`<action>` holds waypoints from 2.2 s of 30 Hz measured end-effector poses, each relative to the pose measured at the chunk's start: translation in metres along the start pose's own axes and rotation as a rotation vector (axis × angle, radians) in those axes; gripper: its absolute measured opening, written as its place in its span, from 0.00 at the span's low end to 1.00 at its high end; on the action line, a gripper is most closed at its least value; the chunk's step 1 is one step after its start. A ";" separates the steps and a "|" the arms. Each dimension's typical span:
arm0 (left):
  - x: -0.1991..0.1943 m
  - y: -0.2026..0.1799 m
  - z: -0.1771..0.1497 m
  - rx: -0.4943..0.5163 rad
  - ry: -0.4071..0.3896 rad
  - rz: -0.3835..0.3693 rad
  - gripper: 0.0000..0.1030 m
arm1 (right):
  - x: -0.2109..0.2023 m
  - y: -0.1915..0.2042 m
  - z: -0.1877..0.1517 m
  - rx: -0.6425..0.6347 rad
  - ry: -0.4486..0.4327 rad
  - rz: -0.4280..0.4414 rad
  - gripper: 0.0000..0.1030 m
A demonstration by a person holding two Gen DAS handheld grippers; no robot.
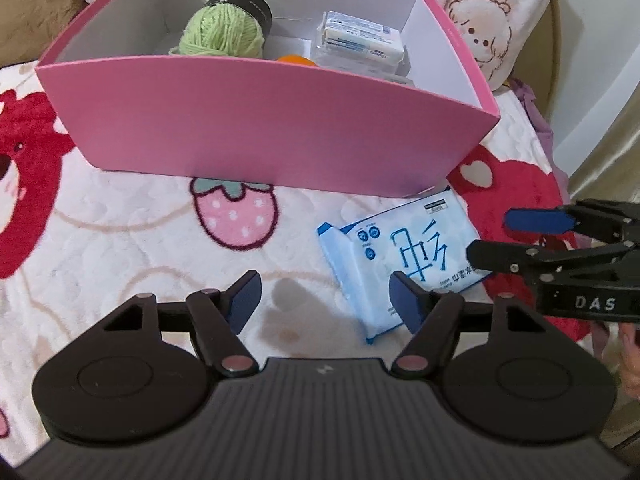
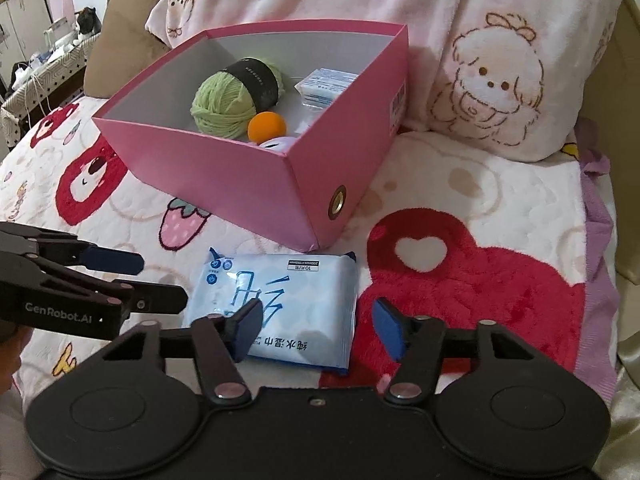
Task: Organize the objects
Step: 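Withdraw the left tool and move it to the blue wipes pack, then close the left tool on the edge of the wipes pack, then lift the wipes pack with the left tool and carry it over the pink box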
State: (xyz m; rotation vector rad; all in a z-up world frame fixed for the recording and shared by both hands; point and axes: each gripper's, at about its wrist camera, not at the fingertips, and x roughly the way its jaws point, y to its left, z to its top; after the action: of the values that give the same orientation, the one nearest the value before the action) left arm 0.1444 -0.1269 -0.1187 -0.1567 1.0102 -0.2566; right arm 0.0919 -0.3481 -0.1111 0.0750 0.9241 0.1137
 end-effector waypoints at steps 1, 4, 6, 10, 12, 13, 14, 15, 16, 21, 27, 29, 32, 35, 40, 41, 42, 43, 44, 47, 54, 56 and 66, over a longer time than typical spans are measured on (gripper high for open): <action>0.002 -0.001 0.000 -0.003 0.000 -0.002 0.66 | 0.001 0.000 -0.001 0.000 -0.005 0.006 0.59; 0.008 -0.003 -0.001 -0.008 0.006 -0.005 0.59 | 0.004 -0.001 -0.005 0.004 -0.024 0.018 0.54; 0.013 -0.005 -0.002 -0.014 0.008 -0.005 0.56 | 0.007 -0.001 -0.007 -0.001 -0.031 0.011 0.53; 0.020 -0.005 -0.002 -0.044 0.002 -0.009 0.51 | 0.016 -0.004 -0.010 -0.006 -0.018 -0.003 0.52; 0.022 -0.004 -0.002 -0.067 -0.002 -0.035 0.41 | 0.019 -0.007 -0.011 0.015 -0.011 0.019 0.49; 0.023 -0.003 -0.001 -0.080 -0.001 -0.058 0.36 | 0.020 -0.008 -0.011 0.023 -0.007 0.034 0.46; 0.024 -0.002 -0.001 -0.094 0.005 -0.087 0.26 | 0.020 -0.008 -0.012 0.035 -0.004 0.044 0.43; 0.026 -0.001 -0.001 -0.109 0.013 -0.112 0.22 | 0.020 -0.009 -0.012 0.050 -0.002 0.053 0.35; 0.027 -0.001 -0.001 -0.130 0.016 -0.124 0.22 | 0.020 -0.009 -0.012 0.066 0.000 0.065 0.35; 0.026 -0.008 -0.002 -0.129 0.001 -0.109 0.21 | 0.020 -0.004 -0.017 0.115 0.000 0.035 0.35; 0.018 -0.011 -0.003 -0.114 -0.010 -0.111 0.22 | 0.014 0.005 -0.025 0.180 -0.001 0.018 0.45; 0.013 -0.010 -0.004 -0.098 -0.006 -0.107 0.22 | 0.011 0.011 -0.029 0.189 0.007 0.023 0.46; 0.002 -0.008 -0.006 -0.084 -0.013 -0.102 0.22 | 0.006 0.019 -0.033 0.209 0.020 0.043 0.48; -0.009 -0.005 -0.009 -0.066 -0.020 -0.098 0.22 | -0.001 0.028 -0.038 0.219 0.030 0.063 0.50; -0.031 -0.006 -0.014 -0.010 -0.016 -0.091 0.22 | -0.016 0.045 -0.041 0.218 0.032 0.061 0.51; -0.036 -0.006 -0.016 0.003 -0.015 -0.089 0.22 | -0.021 0.049 -0.041 0.215 0.030 0.060 0.52; -0.039 -0.007 -0.016 0.010 -0.013 -0.088 0.22 | -0.026 0.052 -0.040 0.212 0.028 0.060 0.54; -0.044 -0.007 -0.018 0.014 -0.012 -0.089 0.22 | -0.029 0.055 -0.040 0.210 0.027 0.061 0.55; -0.049 -0.007 -0.019 0.018 -0.012 -0.092 0.22 | -0.034 0.059 -0.040 0.205 0.026 0.061 0.57; -0.064 -0.007 -0.020 0.033 -0.019 -0.092 0.22 | -0.047 0.071 -0.039 0.186 0.019 0.062 0.61; -0.101 -0.003 -0.021 0.052 -0.053 -0.092 0.25 | -0.068 0.097 -0.032 0.152 0.007 0.065 0.64; -0.111 0.002 -0.021 0.046 -0.060 -0.095 0.25 | -0.074 0.104 -0.028 0.135 0.000 0.062 0.64; -0.160 0.008 -0.006 0.056 -0.107 -0.080 0.25 | -0.107 0.137 -0.001 0.060 -0.046 0.057 0.73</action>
State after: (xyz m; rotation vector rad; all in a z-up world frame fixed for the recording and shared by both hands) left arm 0.0598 -0.0738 0.0066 -0.1585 0.8909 -0.3452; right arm 0.0186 -0.2261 -0.0114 0.1587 0.8795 0.1368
